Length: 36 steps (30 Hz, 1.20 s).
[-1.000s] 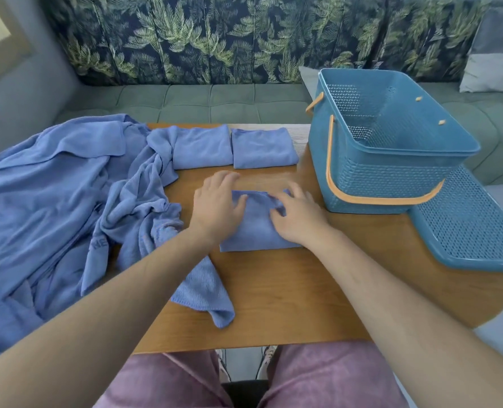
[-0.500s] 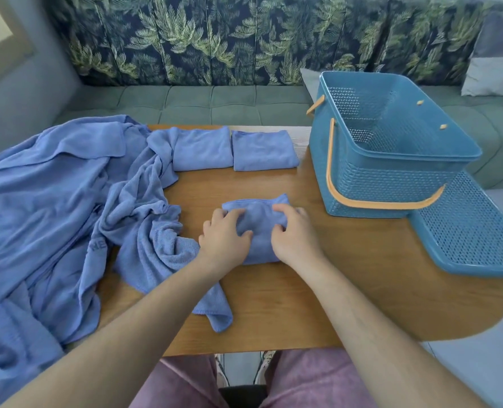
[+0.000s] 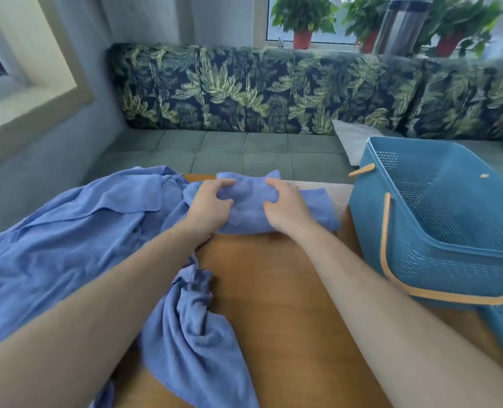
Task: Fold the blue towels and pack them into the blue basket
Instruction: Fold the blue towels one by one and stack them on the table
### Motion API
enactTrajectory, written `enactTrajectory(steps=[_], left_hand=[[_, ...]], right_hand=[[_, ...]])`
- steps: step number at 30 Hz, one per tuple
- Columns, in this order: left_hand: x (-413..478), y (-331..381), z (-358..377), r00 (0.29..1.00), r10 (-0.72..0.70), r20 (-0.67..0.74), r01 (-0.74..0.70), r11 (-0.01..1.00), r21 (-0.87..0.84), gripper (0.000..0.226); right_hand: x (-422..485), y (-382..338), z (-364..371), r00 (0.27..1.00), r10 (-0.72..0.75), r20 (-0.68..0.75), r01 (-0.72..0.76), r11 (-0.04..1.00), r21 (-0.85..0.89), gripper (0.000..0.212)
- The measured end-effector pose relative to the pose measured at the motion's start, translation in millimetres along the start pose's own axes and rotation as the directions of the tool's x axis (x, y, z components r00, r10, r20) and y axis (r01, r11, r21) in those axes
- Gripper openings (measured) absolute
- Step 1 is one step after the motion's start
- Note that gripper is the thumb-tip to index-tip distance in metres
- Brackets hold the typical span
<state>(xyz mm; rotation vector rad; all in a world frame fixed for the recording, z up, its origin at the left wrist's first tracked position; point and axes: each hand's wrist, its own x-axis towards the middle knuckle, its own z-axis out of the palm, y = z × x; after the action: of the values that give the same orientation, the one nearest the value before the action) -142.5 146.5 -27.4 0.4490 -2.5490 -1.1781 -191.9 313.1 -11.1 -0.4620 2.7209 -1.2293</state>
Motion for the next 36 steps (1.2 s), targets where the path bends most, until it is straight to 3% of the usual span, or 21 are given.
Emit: enactTrajectory(steps=[6,10,13,16,18,20,24,26,28,30,36], left_hand=[[61.6,-31.3,12.3,0.999,-0.049,0.008,0.048,0.992,0.121,0.046],[72.4,-56.7,27.6,0.990,-0.078,0.116,0.047,0.968,0.247,0.041],[69.1,-55.1,23.9,0.992,-0.038,0.124,-0.001,0.953,0.302,0.041],[54.8,-48.1,-0.3,0.997,0.068,0.045,-0.079,0.941,0.329,0.039],[36.4,-51.1,-20.0,0.995,0.097,0.035,-0.104,0.917,0.386,0.036],[11.9,-57.0,-35.5,0.997,0.060,0.045,-0.074,0.891,0.448,0.032],[-45.9,-60.0,-50.0,0.996,-0.045,0.071,0.004,0.870,0.493,0.013],[-70.5,-56.8,-51.2,0.988,-0.091,0.124,0.023,0.886,0.464,0.007],[-88.5,-54.1,-50.8,0.983,-0.121,0.141,0.050,0.903,0.427,0.010],[-104.3,-50.1,-50.5,0.980,-0.140,0.144,0.069,0.909,0.410,0.016],[-156.1,-31.3,-48.3,0.970,-0.138,0.201,0.077,0.955,0.285,0.023]], right_hand=[[64.6,10.9,33.3,1.000,0.006,0.029,-0.006,1.000,-0.026,0.057],[78.8,32.5,58.7,0.996,-0.032,0.077,0.059,0.926,-0.372,0.052],[71.9,23.0,56.4,0.986,-0.164,-0.017,0.126,0.821,-0.556,0.042],[45.6,2.2,55.5,0.913,-0.373,-0.162,0.266,0.849,-0.456,0.028],[20.0,-11.3,64.7,0.903,-0.417,-0.105,0.370,0.878,-0.303,0.015],[-4.4,-23.3,80.6,0.939,-0.335,0.071,0.343,0.926,-0.161,0.019],[-41.0,-38.4,108.1,0.935,-0.148,0.322,0.182,0.980,-0.077,0.019],[-53.6,-40.8,118.0,0.929,-0.097,0.356,0.130,0.989,-0.072,0.018],[-65.8,-43.9,122.3,0.914,-0.081,0.398,0.169,0.967,-0.190,0.013],[-80.1,-45.1,121.2,0.912,-0.071,0.404,0.190,0.947,-0.261,0.022],[-132.7,-24.4,93.6,0.931,-0.015,0.364,0.082,0.982,-0.171,0.032]])
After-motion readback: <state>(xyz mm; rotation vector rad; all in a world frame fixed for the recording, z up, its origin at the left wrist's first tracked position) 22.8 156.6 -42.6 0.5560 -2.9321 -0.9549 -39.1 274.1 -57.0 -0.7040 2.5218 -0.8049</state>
